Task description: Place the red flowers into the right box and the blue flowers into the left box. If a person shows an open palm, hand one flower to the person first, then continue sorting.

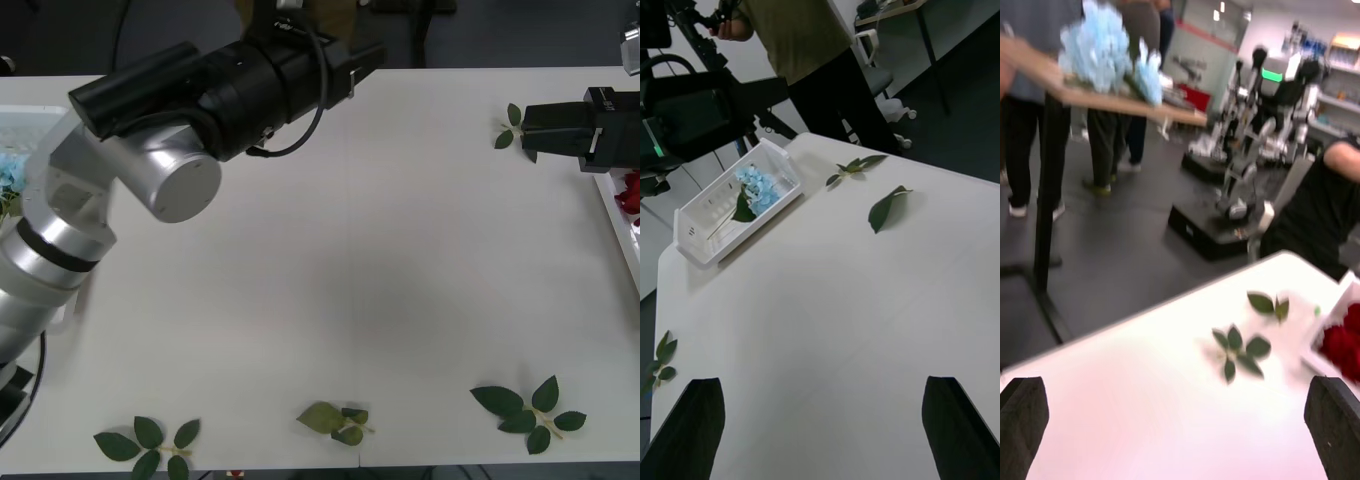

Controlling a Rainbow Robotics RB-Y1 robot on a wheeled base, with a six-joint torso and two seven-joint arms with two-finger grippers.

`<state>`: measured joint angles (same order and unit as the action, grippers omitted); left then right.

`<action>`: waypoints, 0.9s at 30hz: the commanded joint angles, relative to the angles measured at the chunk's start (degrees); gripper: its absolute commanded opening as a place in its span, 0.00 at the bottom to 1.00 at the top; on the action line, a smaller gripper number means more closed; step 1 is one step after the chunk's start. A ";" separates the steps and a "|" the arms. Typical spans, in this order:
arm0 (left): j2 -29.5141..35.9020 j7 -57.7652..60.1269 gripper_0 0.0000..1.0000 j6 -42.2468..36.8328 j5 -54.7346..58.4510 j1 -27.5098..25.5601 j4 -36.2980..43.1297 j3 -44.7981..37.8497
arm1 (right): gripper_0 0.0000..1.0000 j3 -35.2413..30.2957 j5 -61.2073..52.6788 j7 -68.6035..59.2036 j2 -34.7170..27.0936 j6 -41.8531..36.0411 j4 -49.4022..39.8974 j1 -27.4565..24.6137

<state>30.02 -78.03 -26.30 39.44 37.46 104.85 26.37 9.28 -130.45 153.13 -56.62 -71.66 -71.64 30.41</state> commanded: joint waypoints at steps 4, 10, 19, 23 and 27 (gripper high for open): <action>6.55 -19.18 1.00 -26.35 15.93 -6.61 12.74 -10.64 | 0.76 0.91 -2.00 1.73 0.19 2.49 -10.71 1.84; 5.58 -32.89 1.00 -46.48 29.38 -10.56 11.69 -21.54 | 0.76 7.33 -2.88 1.87 0.10 9.25 -17.31 1.84; -1.80 -75.78 1.00 -61.77 48.63 -15.57 -11.08 -34.28 | 0.77 19.11 -2.44 1.87 -2.53 20.68 -24.51 1.84; -4.26 -76.97 1.00 -64.84 50.30 -15.57 -20.92 -35.78 | 0.76 24.12 -2.36 1.87 -2.71 28.77 -27.59 1.84; -4.79 -76.97 1.00 -65.64 51.00 -15.57 -25.75 -35.95 | 0.76 27.28 -2.27 1.87 -2.71 33.69 -28.20 1.84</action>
<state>26.05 -162.82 -91.11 88.96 22.57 79.88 -8.54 34.97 -132.35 153.15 -56.99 -39.54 -97.90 30.54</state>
